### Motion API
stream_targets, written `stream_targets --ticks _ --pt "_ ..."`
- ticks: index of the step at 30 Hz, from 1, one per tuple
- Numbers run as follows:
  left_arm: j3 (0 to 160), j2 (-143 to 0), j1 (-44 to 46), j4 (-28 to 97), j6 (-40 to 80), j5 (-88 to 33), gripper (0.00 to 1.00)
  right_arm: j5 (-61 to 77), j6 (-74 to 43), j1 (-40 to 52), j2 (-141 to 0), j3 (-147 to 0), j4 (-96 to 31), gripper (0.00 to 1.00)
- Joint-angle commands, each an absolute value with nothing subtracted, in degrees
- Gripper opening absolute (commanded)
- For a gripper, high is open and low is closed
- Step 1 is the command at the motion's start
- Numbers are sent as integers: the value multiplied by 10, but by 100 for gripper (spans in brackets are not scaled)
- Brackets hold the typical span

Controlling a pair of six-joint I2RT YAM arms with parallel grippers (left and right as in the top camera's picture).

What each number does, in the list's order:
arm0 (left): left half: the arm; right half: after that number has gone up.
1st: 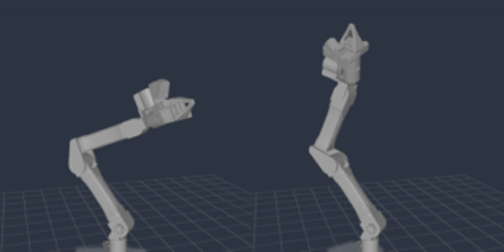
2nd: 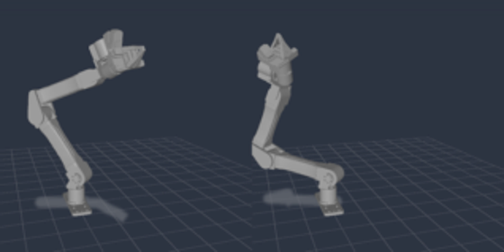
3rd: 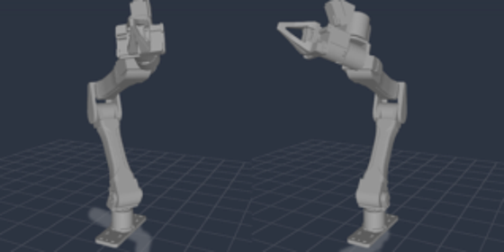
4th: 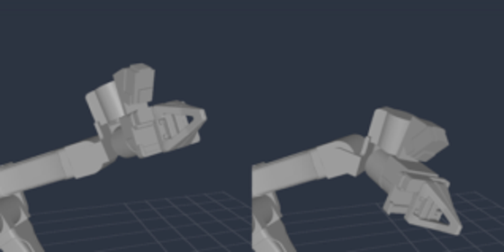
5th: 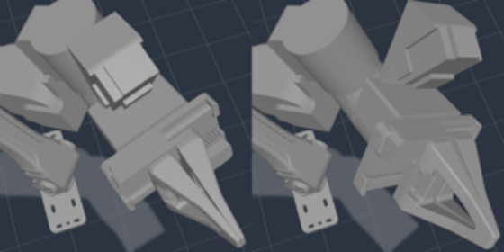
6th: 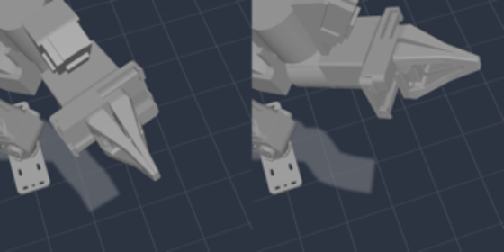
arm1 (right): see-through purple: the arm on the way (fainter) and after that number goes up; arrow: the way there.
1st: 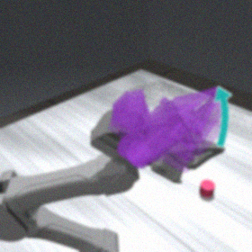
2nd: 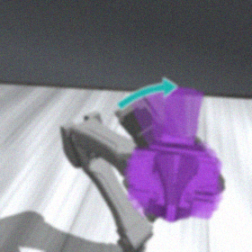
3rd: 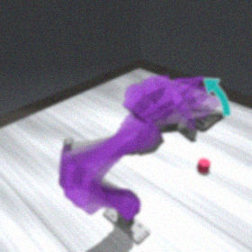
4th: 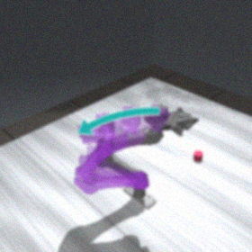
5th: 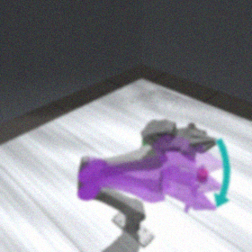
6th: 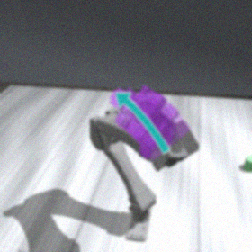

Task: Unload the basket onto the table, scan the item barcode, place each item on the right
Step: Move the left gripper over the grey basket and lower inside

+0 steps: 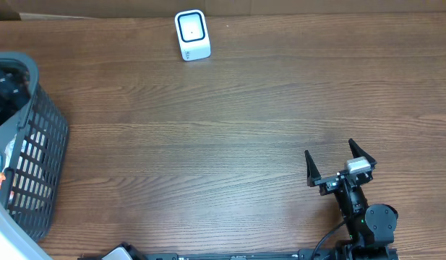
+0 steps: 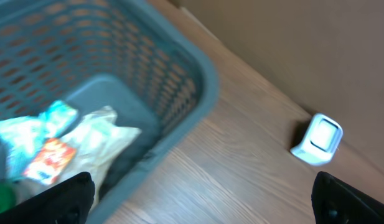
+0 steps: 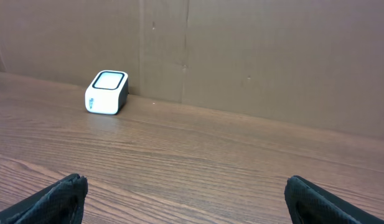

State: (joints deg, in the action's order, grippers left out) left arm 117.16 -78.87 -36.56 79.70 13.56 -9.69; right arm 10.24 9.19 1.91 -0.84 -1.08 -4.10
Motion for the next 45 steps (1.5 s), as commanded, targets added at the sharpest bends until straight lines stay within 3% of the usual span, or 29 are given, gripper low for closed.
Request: stream_targets --ticks 1,13,31,45 --pt "1183 -787 -404 796 159 -84 100 102 88 18 -2 -5 -39 100" --pt "1182 -838 -465 817 225 -24 99 102 88 18 -2 -5 -39 100" --pt "1182 -896 -470 801 231 22 99 102 88 18 -2 -5 -39 100" --pt "1180 -967 -476 781 136 12 99 102 88 18 -2 -5 -39 100"
